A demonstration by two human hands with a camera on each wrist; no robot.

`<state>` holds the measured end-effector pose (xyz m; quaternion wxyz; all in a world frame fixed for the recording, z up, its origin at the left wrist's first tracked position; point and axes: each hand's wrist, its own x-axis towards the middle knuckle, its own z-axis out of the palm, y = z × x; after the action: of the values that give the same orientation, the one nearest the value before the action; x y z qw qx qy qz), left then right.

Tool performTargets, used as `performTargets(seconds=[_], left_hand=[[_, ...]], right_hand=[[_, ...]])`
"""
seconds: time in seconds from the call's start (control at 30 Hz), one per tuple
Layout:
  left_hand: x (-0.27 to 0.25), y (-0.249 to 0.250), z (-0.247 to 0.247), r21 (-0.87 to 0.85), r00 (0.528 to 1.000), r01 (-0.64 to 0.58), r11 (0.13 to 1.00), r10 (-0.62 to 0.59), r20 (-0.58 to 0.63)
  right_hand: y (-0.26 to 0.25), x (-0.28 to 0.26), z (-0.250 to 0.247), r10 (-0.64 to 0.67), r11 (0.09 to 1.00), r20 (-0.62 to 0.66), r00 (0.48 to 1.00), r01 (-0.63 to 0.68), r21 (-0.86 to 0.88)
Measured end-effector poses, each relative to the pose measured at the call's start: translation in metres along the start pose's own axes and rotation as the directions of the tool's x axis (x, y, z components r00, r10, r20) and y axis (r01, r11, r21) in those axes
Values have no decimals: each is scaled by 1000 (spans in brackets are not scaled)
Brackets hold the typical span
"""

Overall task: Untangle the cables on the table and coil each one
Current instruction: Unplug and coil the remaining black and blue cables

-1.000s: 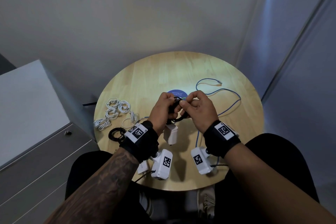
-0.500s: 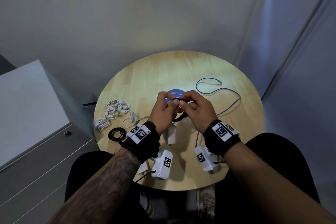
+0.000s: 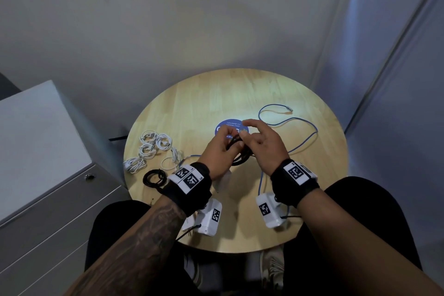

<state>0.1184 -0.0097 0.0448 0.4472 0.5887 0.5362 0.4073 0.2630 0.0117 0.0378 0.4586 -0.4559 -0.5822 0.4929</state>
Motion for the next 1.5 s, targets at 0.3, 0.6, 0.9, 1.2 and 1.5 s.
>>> performTargets(seconds=[0.3, 0.6, 0.9, 1.2, 1.5], left_hand=[[-1, -4, 3, -7, 999, -35, 999, 35, -23], [16, -6, 14, -115, 991, 135, 984, -133, 30], [7, -14, 14, -151, 996, 88, 985, -85, 31], [20, -12, -8, -599, 945, 89, 796, -258, -202], [15, -33, -49, -352, 893, 206, 913, -322, -313]], right_hand=[[-5, 1, -6, 193, 974, 99, 976, -203, 102], [-7, 12, -9, 170, 982, -195, 966, -149, 120], [-4, 17, -6, 53, 994, -249, 967, -28, 101], [20, -4, 7, 231, 973, 264, 936, -229, -37], [25, 11, 15, 153, 986, 57, 987, -149, -80]])
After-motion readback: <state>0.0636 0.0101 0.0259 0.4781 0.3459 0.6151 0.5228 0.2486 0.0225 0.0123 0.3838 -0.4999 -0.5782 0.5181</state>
